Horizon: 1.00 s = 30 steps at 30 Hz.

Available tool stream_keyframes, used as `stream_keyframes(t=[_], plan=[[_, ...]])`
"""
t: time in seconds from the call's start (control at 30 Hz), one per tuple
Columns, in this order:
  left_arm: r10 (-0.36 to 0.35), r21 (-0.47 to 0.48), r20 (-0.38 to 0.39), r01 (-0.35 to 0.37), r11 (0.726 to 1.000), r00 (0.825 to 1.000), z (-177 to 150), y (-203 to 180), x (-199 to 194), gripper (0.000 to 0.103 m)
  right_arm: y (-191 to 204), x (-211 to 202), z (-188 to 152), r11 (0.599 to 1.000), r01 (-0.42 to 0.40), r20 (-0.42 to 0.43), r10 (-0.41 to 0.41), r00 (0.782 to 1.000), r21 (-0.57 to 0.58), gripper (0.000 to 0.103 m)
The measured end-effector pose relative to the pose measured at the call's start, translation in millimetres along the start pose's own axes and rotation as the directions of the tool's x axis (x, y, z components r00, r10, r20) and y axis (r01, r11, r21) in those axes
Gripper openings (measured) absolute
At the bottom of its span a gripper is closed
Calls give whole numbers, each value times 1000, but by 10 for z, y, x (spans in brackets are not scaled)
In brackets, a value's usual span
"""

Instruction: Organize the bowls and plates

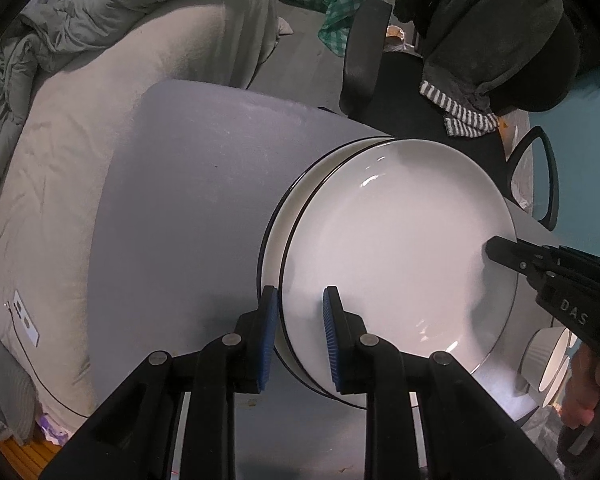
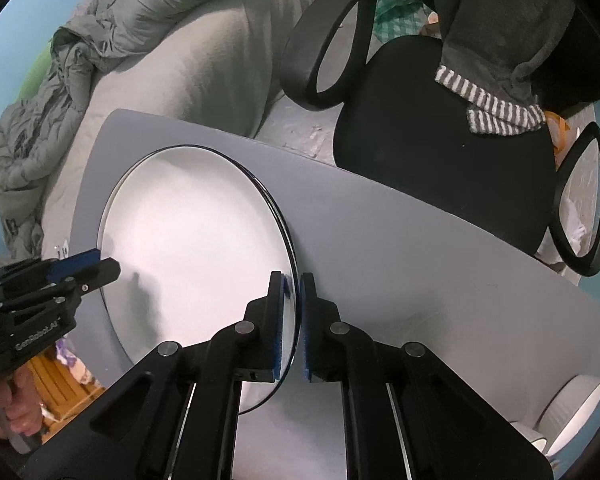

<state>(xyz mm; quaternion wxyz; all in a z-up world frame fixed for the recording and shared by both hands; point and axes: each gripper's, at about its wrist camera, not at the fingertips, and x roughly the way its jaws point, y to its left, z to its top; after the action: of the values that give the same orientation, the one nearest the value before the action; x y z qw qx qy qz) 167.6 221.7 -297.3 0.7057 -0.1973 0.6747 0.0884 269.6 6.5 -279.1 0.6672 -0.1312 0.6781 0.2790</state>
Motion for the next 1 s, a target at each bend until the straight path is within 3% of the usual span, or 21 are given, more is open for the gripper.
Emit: stream_keyframes(t=[0.3, 0.4, 0.47, 0.5, 0.53, 0.6, 0.8, 0.9, 1.0], plan=[[-34, -11, -2, 34, 999, 999, 6, 107, -53, 24, 83, 31, 42, 999, 52, 9, -52, 999, -14, 11], [-53, -11, 0, 53, 999, 999, 4, 123, -82, 31, 116, 49, 57, 998, 62, 2, -62, 998, -20, 13], [-53, -2, 6, 53, 999, 999, -3, 102, -106, 43, 155, 82, 68, 998, 48, -20, -48, 999, -29, 22], [-21, 6, 17, 21, 1000, 1000, -6, 91, -131, 56, 184, 100, 68, 999, 36, -33, -37, 999, -30, 30], [-2, 16, 36, 2, 1000, 999, -11, 85, -165, 59, 209, 108, 67, 999, 28, -36, -29, 999, -32, 38], [-4, 26, 53, 3, 1000, 999, -22, 70, -204, 59, 262, 94, 53, 999, 28, -20, -28, 999, -36, 47], [-7, 15, 58, 7, 1000, 998, -40, 129, -260, 59, 321, 97, -4, 998, 52, -14, -52, 999, -19, 52], [-5, 4, 64, 5, 1000, 998, -66, 128, -297, 59, 299, 53, -37, 997, 74, -4, -74, 997, -1, 61], [-11, 15, 78, 10, 1000, 997, -130, 82, -354, 71, 284, -62, -105, 995, 100, 33, -101, 994, 25, 70]])
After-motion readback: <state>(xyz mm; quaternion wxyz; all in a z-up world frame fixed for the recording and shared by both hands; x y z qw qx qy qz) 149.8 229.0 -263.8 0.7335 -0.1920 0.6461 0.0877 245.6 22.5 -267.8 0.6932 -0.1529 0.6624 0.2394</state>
